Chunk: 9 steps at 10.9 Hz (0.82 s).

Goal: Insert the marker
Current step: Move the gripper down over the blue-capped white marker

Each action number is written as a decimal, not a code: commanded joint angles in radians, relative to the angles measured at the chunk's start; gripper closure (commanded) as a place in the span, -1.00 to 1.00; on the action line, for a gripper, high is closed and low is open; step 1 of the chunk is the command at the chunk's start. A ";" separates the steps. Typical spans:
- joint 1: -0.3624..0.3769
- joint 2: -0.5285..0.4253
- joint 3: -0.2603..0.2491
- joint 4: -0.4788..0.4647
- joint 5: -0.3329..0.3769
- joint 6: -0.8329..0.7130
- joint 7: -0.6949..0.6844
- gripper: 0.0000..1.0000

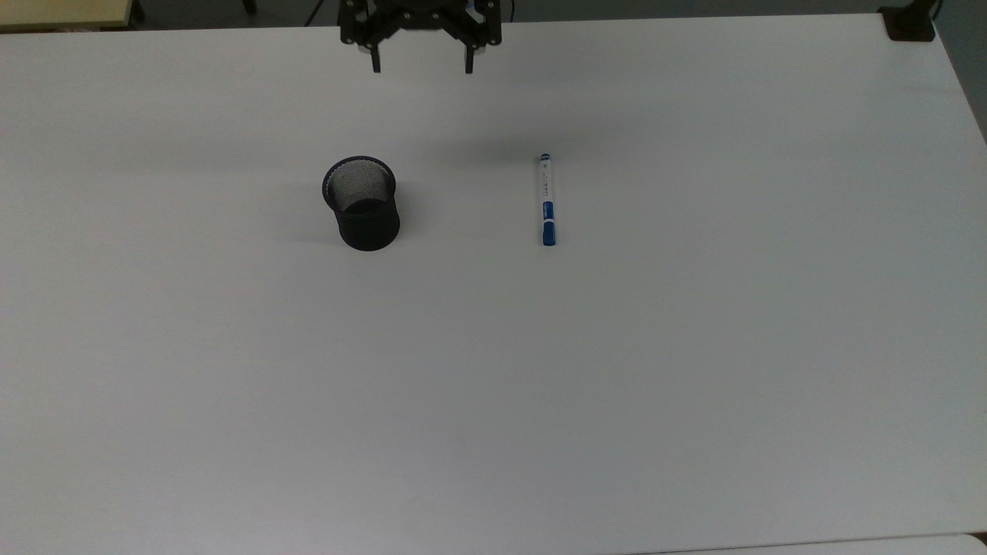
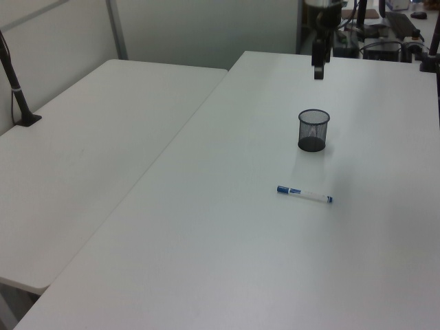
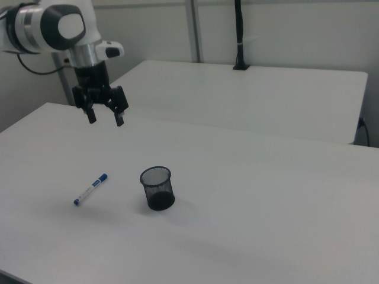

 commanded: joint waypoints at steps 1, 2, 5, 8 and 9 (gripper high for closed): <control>0.078 0.028 -0.002 -0.098 0.010 0.121 0.022 -1.00; 0.109 0.060 -0.002 -0.108 0.010 0.158 0.025 -1.00; 0.158 0.155 -0.002 -0.106 0.008 0.241 0.149 -1.00; 0.201 0.252 -0.002 -0.105 0.008 0.327 0.231 -0.87; 0.204 0.283 -0.002 -0.105 0.007 0.359 0.257 -0.70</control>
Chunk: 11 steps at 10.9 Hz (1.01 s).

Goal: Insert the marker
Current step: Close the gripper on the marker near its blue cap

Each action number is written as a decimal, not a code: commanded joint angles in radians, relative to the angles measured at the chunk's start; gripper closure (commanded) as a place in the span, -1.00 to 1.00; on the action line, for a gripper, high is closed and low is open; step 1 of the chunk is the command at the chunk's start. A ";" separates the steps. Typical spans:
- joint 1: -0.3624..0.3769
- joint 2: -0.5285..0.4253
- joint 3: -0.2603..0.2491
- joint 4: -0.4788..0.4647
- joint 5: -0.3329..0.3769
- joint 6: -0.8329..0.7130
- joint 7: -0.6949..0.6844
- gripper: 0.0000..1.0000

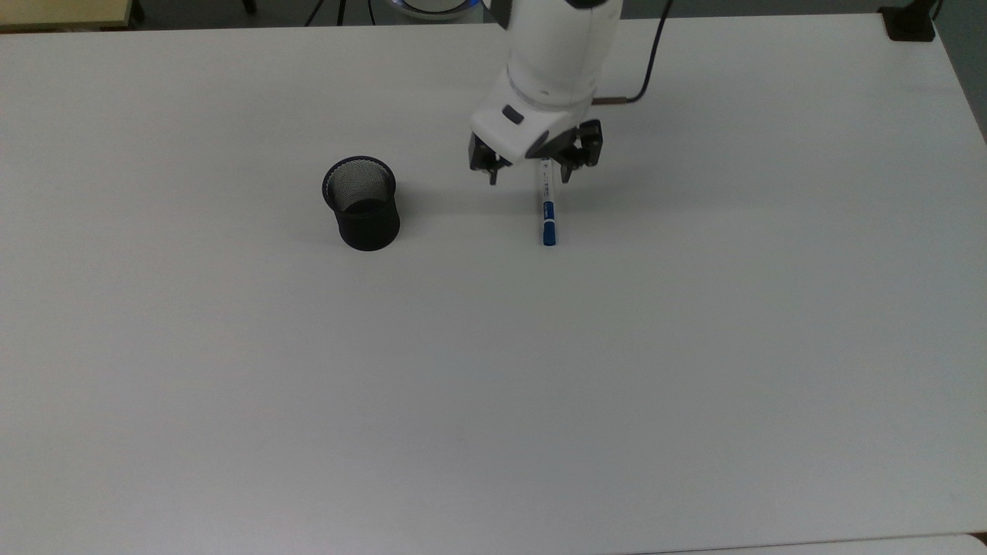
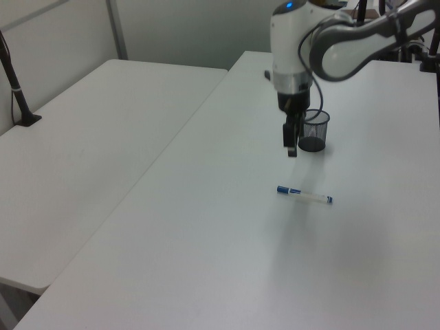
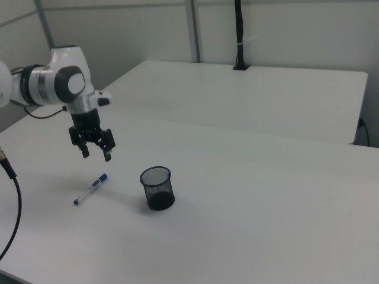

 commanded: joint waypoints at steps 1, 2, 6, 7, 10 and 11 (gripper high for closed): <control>0.038 0.082 -0.009 0.000 0.000 0.097 0.091 -0.51; 0.051 0.108 -0.009 0.003 -0.006 0.127 0.104 -0.25; 0.056 0.152 -0.009 -0.002 -0.014 0.157 0.104 0.02; 0.064 0.161 -0.011 -0.002 -0.014 0.170 0.105 0.31; 0.074 0.184 -0.011 0.000 -0.023 0.194 0.145 0.57; 0.075 0.184 -0.011 0.001 -0.031 0.196 0.148 0.65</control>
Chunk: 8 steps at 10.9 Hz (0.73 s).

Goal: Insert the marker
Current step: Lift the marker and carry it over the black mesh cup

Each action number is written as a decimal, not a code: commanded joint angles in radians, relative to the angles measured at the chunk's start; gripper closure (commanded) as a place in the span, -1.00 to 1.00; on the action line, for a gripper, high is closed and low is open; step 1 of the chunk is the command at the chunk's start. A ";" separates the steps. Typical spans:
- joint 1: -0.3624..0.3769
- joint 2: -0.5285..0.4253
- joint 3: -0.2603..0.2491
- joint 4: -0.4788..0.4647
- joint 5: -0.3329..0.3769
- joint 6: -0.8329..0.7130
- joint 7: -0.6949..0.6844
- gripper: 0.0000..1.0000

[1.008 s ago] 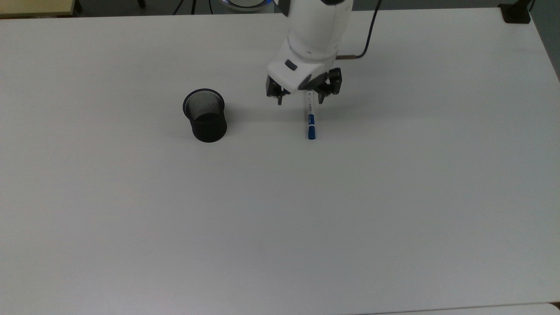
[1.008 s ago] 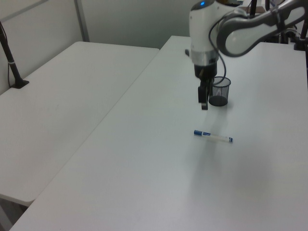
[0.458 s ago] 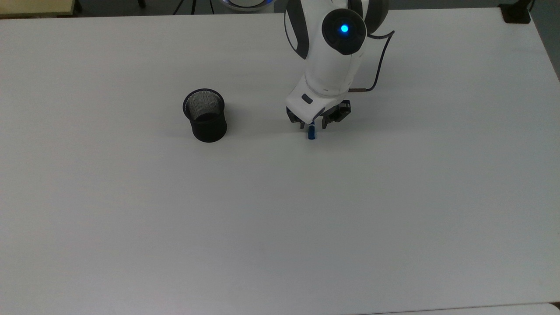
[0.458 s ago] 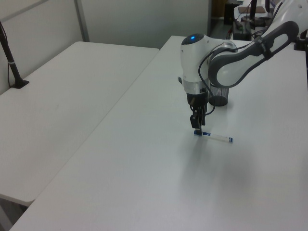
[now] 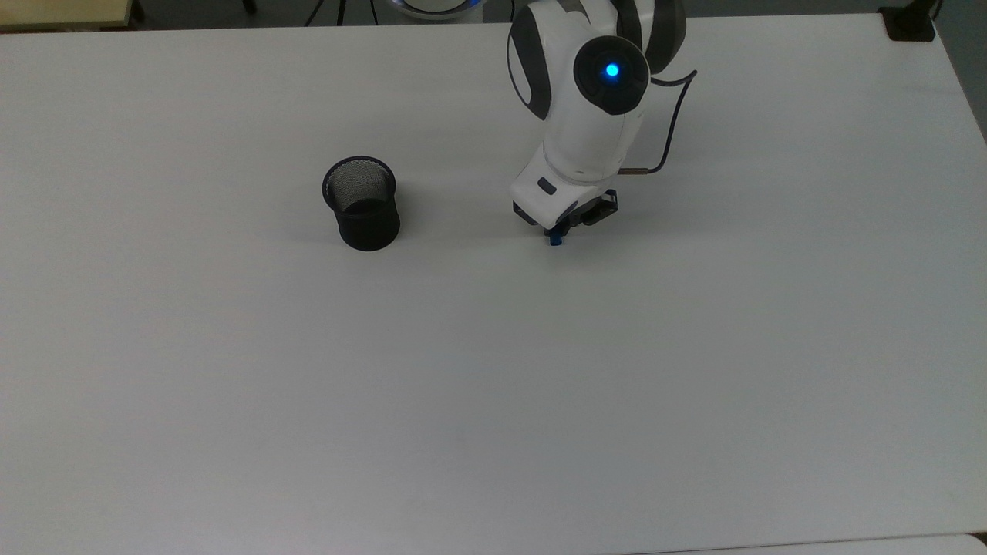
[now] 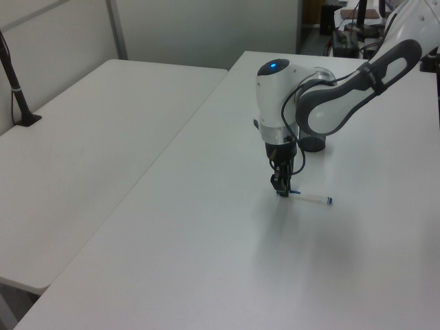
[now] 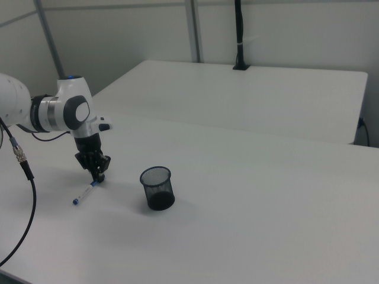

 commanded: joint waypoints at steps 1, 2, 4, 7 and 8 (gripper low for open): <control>0.015 0.002 -0.011 0.008 -0.026 0.030 0.039 0.71; 0.007 -0.013 -0.020 0.014 -0.022 0.030 0.039 0.71; -0.063 -0.071 -0.024 0.071 -0.020 0.023 0.033 0.71; -0.214 -0.170 -0.023 0.066 -0.022 0.032 -0.089 0.71; -0.264 -0.205 -0.023 0.056 -0.014 0.032 -0.156 0.72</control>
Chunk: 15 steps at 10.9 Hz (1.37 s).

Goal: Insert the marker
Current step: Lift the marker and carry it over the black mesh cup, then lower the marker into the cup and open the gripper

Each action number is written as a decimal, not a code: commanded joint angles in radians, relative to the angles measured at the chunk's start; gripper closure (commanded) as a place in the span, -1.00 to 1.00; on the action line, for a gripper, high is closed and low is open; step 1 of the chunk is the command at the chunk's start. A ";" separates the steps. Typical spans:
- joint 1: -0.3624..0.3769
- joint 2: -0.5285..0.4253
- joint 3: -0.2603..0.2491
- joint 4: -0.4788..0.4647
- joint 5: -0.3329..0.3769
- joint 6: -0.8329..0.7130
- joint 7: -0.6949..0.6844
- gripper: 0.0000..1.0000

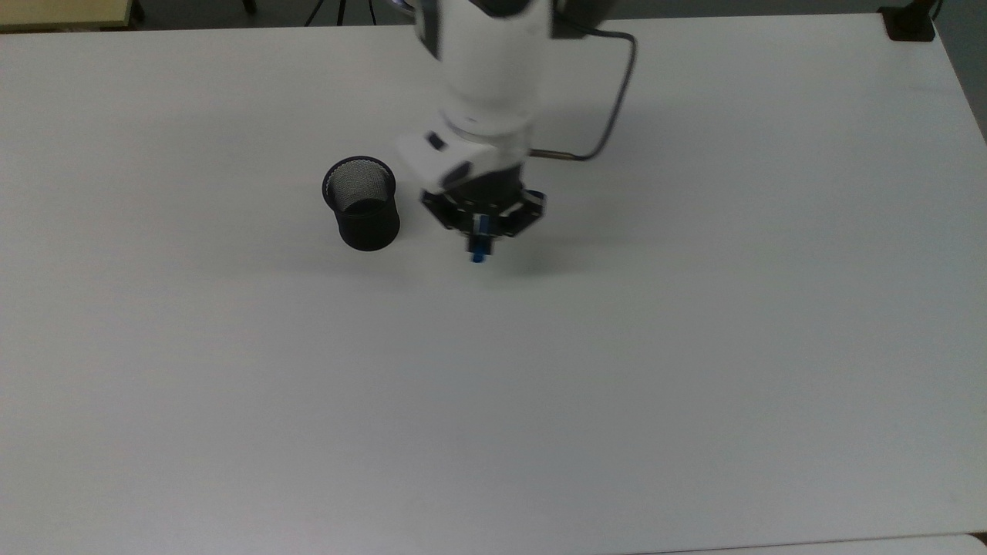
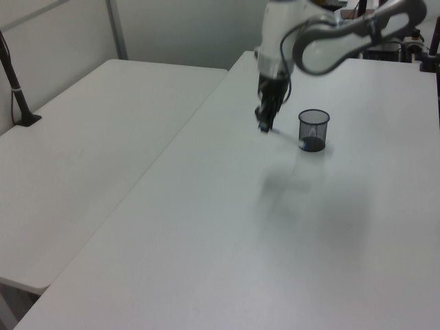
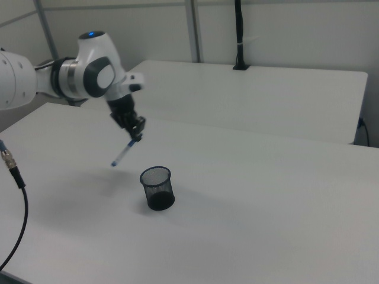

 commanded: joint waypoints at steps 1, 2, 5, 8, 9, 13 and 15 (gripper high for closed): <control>-0.150 -0.130 0.007 -0.080 0.008 0.013 -0.191 0.75; -0.189 -0.184 0.009 -0.138 0.011 0.064 -0.253 0.78; -0.266 -0.299 0.007 -0.336 0.020 0.273 -0.336 0.78; -0.258 -0.267 0.007 -0.341 0.020 0.296 -0.328 0.75; -0.252 -0.261 0.009 -0.340 0.020 0.301 -0.322 0.74; -0.206 -0.196 0.010 -0.330 0.011 0.347 -0.255 0.67; -0.197 -0.190 0.010 -0.330 0.011 0.343 -0.253 0.43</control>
